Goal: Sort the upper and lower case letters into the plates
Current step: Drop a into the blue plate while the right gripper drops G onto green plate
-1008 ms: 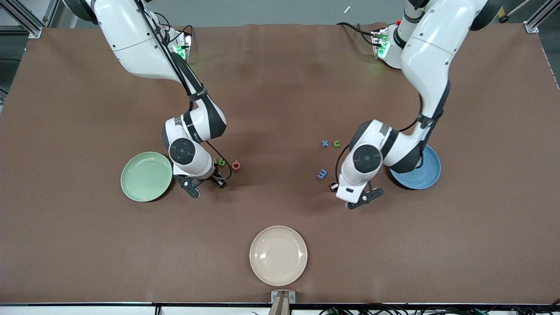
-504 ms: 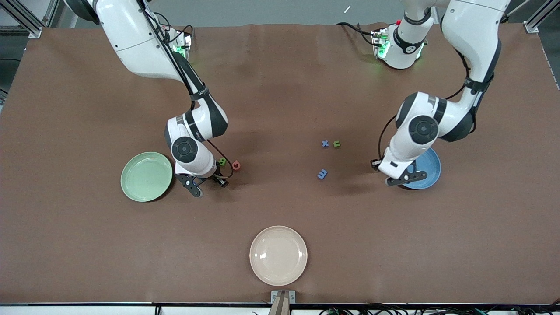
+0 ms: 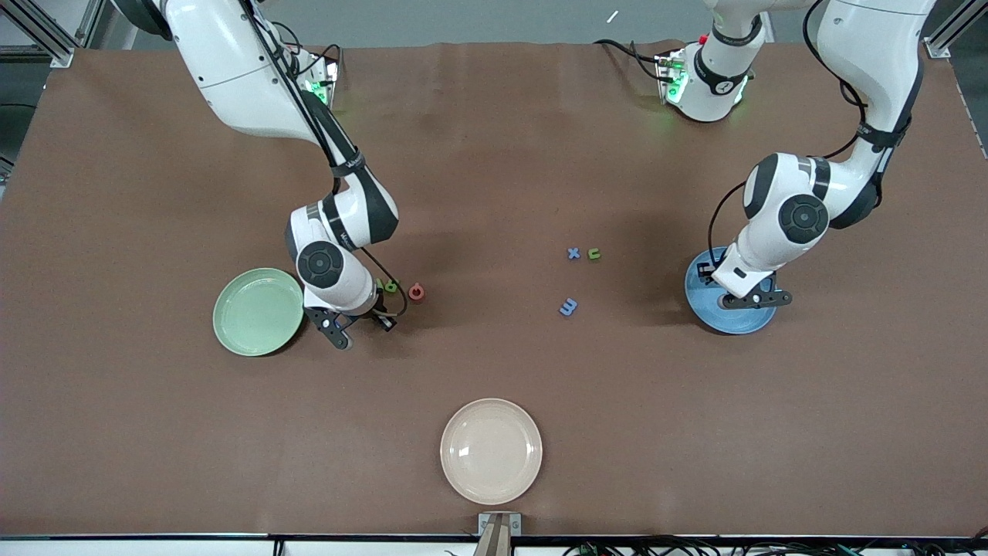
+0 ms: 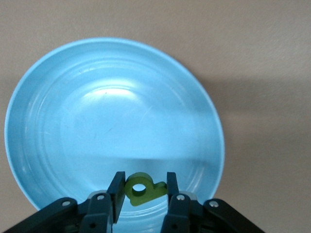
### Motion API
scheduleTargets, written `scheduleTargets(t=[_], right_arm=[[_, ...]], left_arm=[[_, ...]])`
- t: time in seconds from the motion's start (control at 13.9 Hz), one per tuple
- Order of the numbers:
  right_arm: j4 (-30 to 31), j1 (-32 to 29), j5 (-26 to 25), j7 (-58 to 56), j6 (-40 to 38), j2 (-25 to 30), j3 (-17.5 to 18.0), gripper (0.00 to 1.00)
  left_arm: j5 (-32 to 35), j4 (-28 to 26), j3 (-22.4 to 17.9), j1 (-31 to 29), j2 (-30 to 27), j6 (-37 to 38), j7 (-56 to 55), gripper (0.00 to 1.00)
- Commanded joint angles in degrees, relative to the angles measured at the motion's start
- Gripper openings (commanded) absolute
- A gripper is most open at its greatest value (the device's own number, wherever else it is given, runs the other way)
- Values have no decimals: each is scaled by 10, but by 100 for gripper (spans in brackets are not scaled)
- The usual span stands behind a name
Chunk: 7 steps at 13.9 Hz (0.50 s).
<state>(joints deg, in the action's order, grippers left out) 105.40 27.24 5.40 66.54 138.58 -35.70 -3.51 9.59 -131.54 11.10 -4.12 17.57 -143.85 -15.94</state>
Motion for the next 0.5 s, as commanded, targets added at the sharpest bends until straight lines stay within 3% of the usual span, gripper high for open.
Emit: scheduleTargets(t=[0.0, 0.22, 0.43], right_arm=[[14, -28, -9, -37, -40, 53, -7, 0], [42, -75, -9, -124, -89, 110, -9, 0], [140, -137, -9, -234, -40, 171, -8, 0]], left_arm=[[22, -38, 6, -19, -17, -32, 13, 18], [44, -47, 6, -35, -15, -34, 22, 18], [47, -55, 6, -37, -15, -34, 28, 18]])
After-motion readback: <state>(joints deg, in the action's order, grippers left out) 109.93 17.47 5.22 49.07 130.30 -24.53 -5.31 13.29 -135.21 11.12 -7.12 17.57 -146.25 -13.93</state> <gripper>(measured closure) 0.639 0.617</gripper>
